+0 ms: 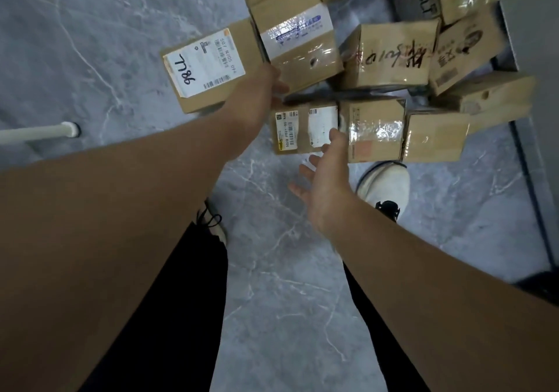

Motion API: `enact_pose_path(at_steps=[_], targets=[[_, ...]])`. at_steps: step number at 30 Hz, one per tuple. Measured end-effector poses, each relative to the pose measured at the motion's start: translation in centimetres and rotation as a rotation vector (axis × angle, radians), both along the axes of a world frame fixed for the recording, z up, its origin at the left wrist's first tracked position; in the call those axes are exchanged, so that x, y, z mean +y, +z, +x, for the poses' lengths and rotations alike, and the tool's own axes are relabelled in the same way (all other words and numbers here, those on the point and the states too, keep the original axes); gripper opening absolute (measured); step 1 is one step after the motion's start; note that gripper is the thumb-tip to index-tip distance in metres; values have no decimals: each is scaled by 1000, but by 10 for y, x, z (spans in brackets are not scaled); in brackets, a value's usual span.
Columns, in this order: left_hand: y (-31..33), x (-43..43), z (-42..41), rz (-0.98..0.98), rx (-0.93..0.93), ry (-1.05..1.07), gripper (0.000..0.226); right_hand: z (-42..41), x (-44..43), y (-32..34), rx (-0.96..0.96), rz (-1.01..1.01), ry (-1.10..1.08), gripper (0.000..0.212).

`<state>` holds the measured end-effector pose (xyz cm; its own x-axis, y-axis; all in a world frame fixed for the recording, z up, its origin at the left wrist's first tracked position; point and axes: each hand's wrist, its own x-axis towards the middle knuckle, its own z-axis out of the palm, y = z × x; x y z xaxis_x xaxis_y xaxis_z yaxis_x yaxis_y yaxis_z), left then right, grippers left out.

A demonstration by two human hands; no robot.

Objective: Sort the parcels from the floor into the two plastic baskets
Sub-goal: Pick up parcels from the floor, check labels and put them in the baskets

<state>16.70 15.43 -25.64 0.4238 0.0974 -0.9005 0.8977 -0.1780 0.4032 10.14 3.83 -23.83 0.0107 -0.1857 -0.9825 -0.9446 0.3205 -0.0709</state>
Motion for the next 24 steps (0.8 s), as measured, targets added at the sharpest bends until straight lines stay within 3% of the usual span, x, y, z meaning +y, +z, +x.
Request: enact_pose_path(at_steps=[10,13,16,21,24], targets=[[-70,-8,-9,57,-59,-289,51,-7,28,-79,-64,-49,-133,104],[-69,-9,-13,54,-76,-372,44,-13,32,-84,-61,-150,-179,78],[-64,-8,-17,97,-67,-467,44,-12,28,-79,-35,-156,-214,73],[-48,-2,-20,97,89,-276,48,-9,11,-71,-58,-129,-132,51],[-33,1,-23,72,116,-202,48,-10,9,-57,-62,-101,-120,52]])
